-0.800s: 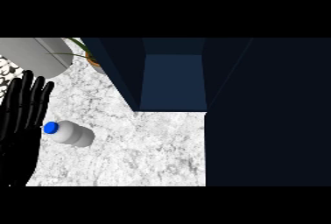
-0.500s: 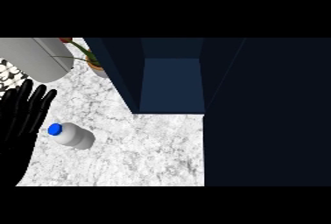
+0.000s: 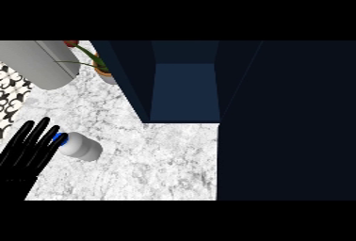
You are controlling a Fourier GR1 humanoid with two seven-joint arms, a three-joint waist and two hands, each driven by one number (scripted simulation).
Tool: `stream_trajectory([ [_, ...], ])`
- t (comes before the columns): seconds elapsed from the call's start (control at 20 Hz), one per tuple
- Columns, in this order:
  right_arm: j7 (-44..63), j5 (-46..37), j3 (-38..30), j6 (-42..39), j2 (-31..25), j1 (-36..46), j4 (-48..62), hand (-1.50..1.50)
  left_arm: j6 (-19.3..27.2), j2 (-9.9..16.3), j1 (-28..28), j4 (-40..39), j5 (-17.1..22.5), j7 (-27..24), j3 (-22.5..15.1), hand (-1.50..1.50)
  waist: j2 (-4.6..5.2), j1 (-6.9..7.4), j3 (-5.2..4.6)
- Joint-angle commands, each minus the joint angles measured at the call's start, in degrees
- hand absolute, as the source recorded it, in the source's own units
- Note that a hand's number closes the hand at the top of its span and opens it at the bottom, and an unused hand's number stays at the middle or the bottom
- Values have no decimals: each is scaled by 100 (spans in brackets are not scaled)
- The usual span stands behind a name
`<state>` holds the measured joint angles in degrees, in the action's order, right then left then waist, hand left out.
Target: Pick up the bottled water, place it into the cabinet and close the cabinet
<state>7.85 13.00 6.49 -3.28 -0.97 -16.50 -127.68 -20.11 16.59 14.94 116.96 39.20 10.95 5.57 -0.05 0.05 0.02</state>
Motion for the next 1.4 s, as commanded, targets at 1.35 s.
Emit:
stream_trajectory([
  [1.35, -1344, 254, 250, -903, -134, -1564, 76, -150, -2299, -121, -143, -2258, 207, -325, 2082, -150, 1, -36, -3],
])
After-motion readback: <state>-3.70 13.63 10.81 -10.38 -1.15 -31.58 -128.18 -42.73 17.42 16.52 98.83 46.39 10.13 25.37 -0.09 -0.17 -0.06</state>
